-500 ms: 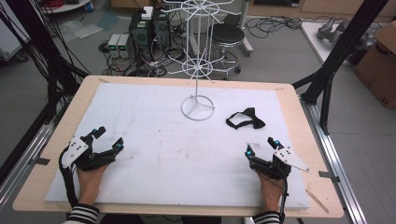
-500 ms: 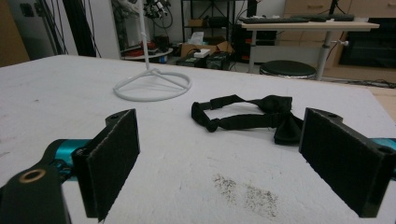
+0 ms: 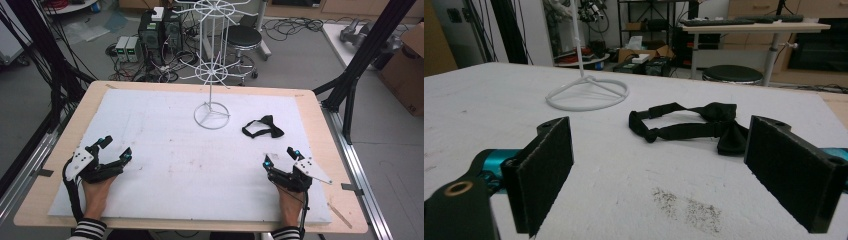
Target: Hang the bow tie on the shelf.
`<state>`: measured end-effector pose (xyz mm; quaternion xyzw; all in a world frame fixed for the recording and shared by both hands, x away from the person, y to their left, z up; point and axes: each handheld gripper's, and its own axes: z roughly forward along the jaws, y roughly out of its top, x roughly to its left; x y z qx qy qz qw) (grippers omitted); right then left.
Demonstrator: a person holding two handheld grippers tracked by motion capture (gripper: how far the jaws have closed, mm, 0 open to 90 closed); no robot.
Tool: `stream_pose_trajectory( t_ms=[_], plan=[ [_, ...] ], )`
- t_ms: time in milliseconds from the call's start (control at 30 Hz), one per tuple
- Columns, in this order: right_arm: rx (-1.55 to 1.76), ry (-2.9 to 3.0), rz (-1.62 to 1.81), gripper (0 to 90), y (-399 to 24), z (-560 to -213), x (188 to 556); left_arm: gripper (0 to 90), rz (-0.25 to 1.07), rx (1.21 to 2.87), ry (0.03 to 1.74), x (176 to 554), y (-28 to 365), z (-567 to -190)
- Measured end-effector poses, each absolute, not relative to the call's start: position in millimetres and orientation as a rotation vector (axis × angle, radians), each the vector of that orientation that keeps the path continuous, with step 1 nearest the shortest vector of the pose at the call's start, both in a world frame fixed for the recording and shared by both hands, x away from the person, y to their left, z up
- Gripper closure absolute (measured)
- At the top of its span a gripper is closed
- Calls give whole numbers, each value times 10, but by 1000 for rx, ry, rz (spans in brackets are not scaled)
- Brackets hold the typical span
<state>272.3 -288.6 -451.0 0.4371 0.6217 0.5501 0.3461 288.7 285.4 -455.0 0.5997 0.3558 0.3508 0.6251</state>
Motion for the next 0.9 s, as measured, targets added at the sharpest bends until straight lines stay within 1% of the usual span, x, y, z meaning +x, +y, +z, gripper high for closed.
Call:
stream_pose_trajectory(
  t_ms=[900],
  plan=[
    [1101,1659,1399,112,-2856,-4501,2739,151,814,1383,812,2884,2847,-4550]
  ],
)
